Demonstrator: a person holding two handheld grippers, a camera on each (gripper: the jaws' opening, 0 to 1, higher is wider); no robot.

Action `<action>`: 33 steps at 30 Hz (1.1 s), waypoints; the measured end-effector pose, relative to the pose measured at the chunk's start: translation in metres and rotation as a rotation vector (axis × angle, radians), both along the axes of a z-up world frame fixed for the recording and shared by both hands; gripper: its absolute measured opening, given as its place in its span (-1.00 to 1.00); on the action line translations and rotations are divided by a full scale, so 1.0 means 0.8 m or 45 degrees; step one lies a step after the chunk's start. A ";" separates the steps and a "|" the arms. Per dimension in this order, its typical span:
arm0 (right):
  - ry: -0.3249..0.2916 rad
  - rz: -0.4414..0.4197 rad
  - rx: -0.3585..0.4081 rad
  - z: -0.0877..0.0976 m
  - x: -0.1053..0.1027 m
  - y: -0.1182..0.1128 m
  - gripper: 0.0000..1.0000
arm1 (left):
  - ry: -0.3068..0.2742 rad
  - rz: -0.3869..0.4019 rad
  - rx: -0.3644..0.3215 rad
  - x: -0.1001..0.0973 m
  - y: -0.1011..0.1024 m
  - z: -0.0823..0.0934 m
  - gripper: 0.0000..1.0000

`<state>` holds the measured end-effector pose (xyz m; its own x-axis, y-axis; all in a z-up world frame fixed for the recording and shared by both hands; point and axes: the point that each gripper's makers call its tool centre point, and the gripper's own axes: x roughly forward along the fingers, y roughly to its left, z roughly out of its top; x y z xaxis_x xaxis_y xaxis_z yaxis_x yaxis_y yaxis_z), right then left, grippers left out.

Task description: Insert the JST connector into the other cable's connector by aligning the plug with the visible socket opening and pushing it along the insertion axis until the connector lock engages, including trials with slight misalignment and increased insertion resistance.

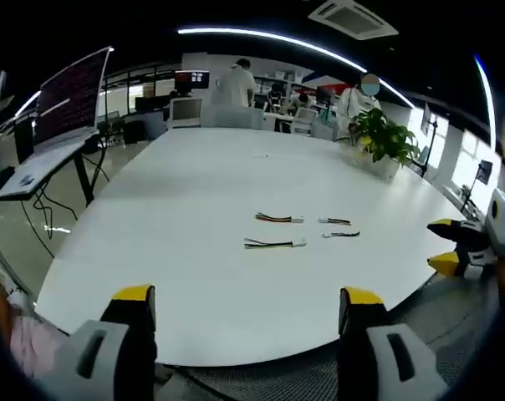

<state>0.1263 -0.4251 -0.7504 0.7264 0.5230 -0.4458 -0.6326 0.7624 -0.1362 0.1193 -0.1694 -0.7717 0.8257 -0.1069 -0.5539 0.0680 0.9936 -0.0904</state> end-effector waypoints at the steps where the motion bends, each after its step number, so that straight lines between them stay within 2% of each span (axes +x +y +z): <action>1: 0.001 0.001 0.002 0.000 0.000 0.000 -0.04 | 0.005 0.000 0.002 0.000 0.000 -0.001 0.76; 17: 0.010 0.029 0.033 0.000 -0.002 0.002 -0.10 | 0.063 0.012 0.048 -0.006 0.003 -0.009 0.64; 23: 0.008 0.030 0.042 0.001 -0.002 0.002 -0.12 | 0.093 -0.003 0.049 -0.009 0.001 -0.013 0.52; 33: -0.003 0.028 0.047 0.003 -0.002 0.003 -0.16 | 0.077 -0.003 0.038 -0.008 0.000 -0.010 0.42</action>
<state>0.1247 -0.4230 -0.7478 0.7155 0.5552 -0.4241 -0.6491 0.7528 -0.1096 0.1127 -0.1693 -0.7794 0.7906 -0.0913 -0.6055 0.0656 0.9958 -0.0644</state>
